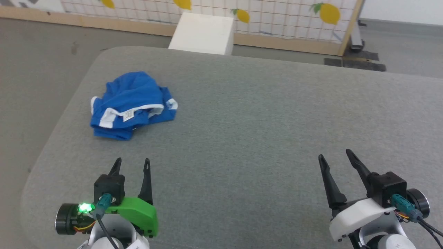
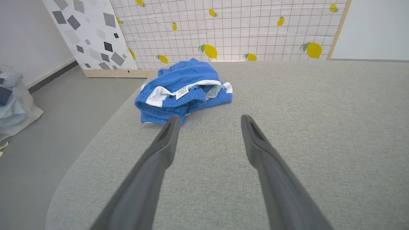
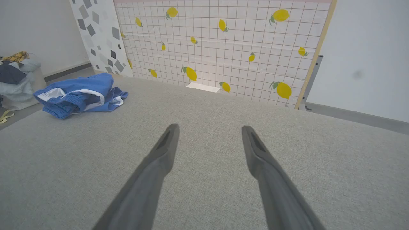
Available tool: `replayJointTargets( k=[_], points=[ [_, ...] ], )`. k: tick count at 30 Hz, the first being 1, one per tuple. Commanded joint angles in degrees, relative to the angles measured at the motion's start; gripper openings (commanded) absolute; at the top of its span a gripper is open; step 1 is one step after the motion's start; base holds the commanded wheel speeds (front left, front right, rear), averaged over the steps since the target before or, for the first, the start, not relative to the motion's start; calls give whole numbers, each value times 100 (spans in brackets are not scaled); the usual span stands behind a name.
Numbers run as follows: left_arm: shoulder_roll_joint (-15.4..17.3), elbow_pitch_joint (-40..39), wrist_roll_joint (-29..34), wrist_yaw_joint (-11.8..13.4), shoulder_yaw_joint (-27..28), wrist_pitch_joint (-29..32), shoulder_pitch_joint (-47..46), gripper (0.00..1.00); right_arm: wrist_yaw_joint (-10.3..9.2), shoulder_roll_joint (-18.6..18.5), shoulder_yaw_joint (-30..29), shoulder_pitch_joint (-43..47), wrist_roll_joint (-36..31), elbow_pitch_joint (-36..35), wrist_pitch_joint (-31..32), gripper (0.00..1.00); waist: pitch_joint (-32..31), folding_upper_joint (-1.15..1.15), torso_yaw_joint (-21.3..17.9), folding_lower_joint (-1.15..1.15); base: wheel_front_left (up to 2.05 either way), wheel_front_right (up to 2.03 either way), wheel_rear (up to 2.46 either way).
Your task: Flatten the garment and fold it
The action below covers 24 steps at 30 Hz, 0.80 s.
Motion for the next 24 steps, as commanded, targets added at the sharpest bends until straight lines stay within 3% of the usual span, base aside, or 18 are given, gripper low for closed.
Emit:
replayJointTargets(
  k=[1,24],
  points=[
    [61,14,23,26,-16,4,-97,100,-7,-32,36,-61,39,12,-54,100,-30,0,257,0,0,0,0],
    [247,129,66,212,-227,10,-190,100,-9,-55,280,10,232,76,-145,100,-58,0,1442,0,0,0,0]
  ],
)
